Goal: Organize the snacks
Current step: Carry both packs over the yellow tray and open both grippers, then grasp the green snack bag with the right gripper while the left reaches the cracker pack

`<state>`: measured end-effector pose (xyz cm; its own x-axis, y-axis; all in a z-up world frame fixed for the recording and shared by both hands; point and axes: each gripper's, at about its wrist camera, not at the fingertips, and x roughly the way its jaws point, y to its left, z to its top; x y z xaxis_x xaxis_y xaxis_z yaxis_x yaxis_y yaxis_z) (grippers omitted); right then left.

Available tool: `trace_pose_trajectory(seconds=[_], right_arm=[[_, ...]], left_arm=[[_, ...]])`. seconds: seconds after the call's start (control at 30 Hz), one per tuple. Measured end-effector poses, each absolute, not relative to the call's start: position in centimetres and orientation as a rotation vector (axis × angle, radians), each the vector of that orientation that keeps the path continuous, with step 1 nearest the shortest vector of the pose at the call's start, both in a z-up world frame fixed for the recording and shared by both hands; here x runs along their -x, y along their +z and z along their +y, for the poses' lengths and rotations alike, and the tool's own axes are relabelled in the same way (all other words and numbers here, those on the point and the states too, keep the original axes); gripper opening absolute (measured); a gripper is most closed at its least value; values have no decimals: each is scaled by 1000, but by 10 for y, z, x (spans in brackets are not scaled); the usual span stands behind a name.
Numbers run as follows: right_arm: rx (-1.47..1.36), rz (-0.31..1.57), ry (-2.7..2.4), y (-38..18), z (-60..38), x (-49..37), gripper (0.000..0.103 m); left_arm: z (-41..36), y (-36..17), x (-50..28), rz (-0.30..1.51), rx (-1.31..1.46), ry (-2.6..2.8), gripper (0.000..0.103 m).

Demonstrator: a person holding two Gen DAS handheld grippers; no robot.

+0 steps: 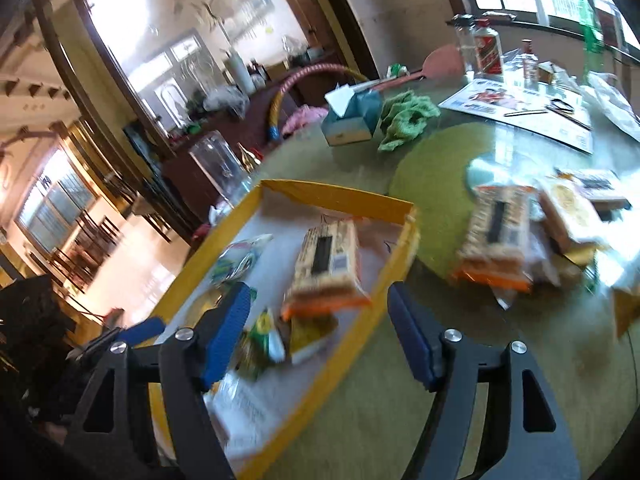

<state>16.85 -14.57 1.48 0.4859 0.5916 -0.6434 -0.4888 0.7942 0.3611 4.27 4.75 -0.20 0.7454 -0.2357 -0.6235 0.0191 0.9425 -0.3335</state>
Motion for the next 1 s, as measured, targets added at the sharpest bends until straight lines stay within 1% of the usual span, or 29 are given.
trace_pose_trajectory(seconds=[0.27,0.57,0.77,0.8,0.87,1.0], right_arm=[[-206,809,570,10,-241,-118,72],[-413,846,312,-13,-350,-116,72],[-477,880,248,-27,-369,-132,71],[-481,890,238,-30,-368,-137,71],[-491,905,221,-35,-368,-147,66],[-477,931,173,-43,-366,-166,65]], left_arm=[[-18,4,-35,752,309,-304,81],[-67,4,-29,783,260,-392,81],[-75,3,-26,788,241,-403,81],[-74,3,-26,787,246,-402,81],[-72,2,-27,788,254,-397,81],[-65,1,-25,787,263,-392,81]])
